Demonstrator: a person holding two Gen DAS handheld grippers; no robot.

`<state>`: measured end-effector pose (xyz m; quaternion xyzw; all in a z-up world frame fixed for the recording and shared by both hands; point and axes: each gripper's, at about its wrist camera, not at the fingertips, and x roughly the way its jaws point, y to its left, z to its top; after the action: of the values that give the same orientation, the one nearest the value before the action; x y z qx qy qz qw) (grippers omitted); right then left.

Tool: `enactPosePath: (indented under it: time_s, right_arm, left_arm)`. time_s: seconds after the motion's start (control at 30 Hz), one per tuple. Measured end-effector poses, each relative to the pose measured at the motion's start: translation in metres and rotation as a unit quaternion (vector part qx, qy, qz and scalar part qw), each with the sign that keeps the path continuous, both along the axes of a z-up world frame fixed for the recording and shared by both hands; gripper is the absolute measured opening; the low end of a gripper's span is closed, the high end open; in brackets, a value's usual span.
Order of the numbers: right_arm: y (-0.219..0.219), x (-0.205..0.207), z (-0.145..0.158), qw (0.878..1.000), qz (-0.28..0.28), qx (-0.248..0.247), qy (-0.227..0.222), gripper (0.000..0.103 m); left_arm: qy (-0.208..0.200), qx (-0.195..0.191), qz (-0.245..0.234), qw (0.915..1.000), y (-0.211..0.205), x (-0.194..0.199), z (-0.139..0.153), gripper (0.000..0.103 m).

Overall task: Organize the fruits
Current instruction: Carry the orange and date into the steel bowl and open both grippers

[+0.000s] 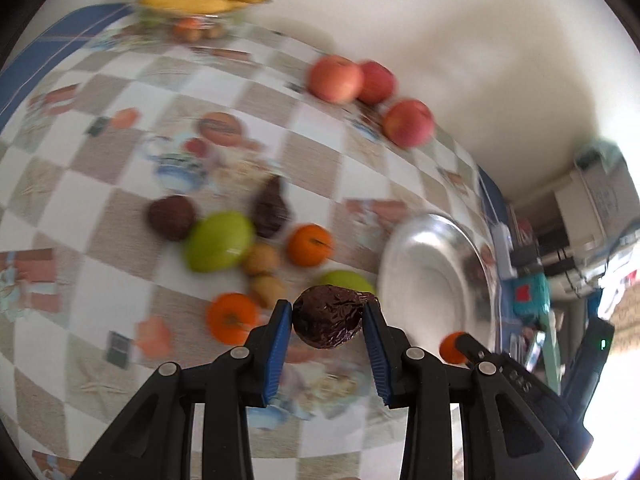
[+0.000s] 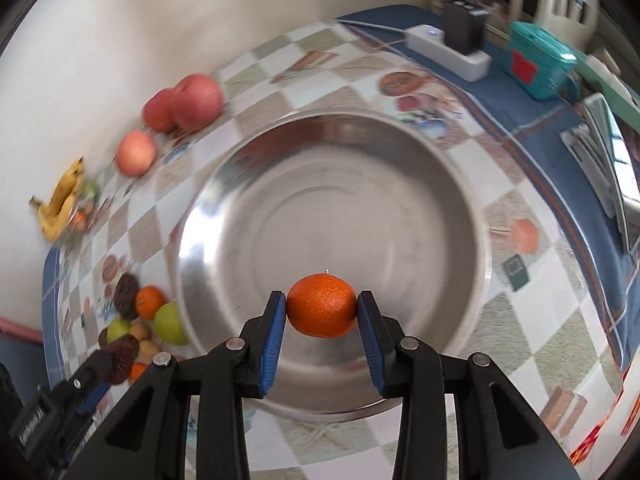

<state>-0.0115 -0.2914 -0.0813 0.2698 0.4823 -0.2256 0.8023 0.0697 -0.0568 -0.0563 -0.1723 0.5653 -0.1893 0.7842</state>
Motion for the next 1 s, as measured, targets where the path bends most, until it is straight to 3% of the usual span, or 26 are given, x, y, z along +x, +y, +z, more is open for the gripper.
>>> enactPosePath:
  time_s: [0.23, 0.43, 0.6, 0.67, 0.73, 0.93, 1.0]
  right_arm:
    - [-0.018, -0.012, 0.001, 1.0, -0.026, -0.008, -0.002, 0.039]
    - [-0.026, -0.016, 0.003, 0.999, -0.038, -0.016, -0.004, 0.04]
    - [-0.024, -0.015, 0.006, 0.999, -0.034, -0.025, -0.009, 0.05]
    - [-0.023, -0.015, 0.005, 0.999, -0.031, -0.029, -0.007, 0.055]
    - [-0.02, -0.014, 0.003, 0.999, -0.028, -0.035, -0.003, 0.071]
    - [-0.009, -0.008, 0.0, 0.999, 0.002, -0.051, -0.004, 0.084]
    - [-0.004, -0.005, 0.0, 0.998, 0.015, -0.056, -0.006, 0.086]
  left_arm:
    - [-0.001, 0.008, -0.068, 0.9977, -0.067, -0.01, -0.007, 0.039]
    - [0.006, 0.02, -0.107, 0.994, -0.093, -0.016, -0.018, 0.041]
    - [0.01, 0.018, -0.092, 0.9955, -0.082, -0.014, -0.018, 0.054]
    - [0.011, 0.029, -0.086, 0.9958, -0.077, -0.011, -0.019, 0.065]
    - [0.006, 0.054, -0.073, 0.9958, -0.069, -0.01, -0.018, 0.076]
    - [-0.003, 0.139, -0.02, 0.9901, -0.04, -0.004, -0.019, 0.101]
    - [-0.009, 0.158, 0.0, 0.9874, -0.029, -0.003, -0.018, 0.103]
